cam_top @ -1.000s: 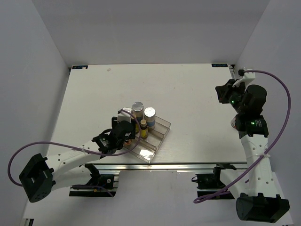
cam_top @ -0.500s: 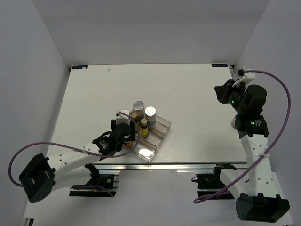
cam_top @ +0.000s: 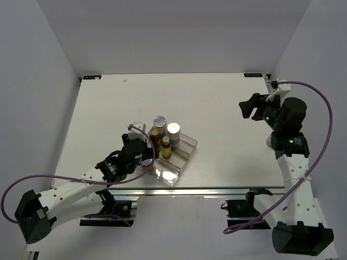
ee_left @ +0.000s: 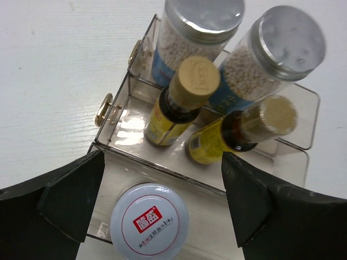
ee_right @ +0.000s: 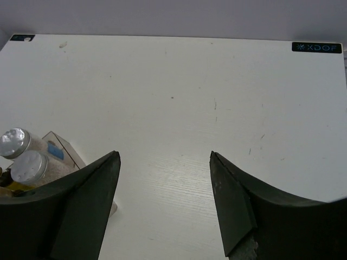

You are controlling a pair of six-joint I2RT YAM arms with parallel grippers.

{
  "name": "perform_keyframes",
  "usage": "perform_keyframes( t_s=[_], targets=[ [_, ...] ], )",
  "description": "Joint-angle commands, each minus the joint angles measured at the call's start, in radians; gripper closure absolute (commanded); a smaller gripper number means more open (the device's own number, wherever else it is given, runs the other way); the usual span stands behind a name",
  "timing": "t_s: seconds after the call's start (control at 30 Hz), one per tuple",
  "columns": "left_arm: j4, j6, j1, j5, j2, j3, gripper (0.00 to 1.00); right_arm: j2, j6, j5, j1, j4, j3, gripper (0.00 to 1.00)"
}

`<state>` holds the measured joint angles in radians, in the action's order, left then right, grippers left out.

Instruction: Organize the condiment bottles

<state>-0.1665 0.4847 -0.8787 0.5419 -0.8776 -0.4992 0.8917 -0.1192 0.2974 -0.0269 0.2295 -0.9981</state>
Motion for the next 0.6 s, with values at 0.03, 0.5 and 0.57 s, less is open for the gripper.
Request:
perform_keyframes(
  t_s=[0.03,0.5,0.57],
  targets=[
    [-0.073,-0.004,0.003,-0.034,0.060,-0.126,0.02,0.003,0.041,-0.024,-0.007,0.054,-0.030,0.27],
    [-0.085,-0.354,0.044,0.227,-0.011,-0.305,0.02,0.130,-0.045,-0.650,-0.007,0.266,-0.033,0.11],
    [-0.064,-0.367,0.075,0.193,-0.024,-0.280,0.02,0.136,-0.033,-0.704,-0.007,0.249,0.013,0.11]
  ],
)
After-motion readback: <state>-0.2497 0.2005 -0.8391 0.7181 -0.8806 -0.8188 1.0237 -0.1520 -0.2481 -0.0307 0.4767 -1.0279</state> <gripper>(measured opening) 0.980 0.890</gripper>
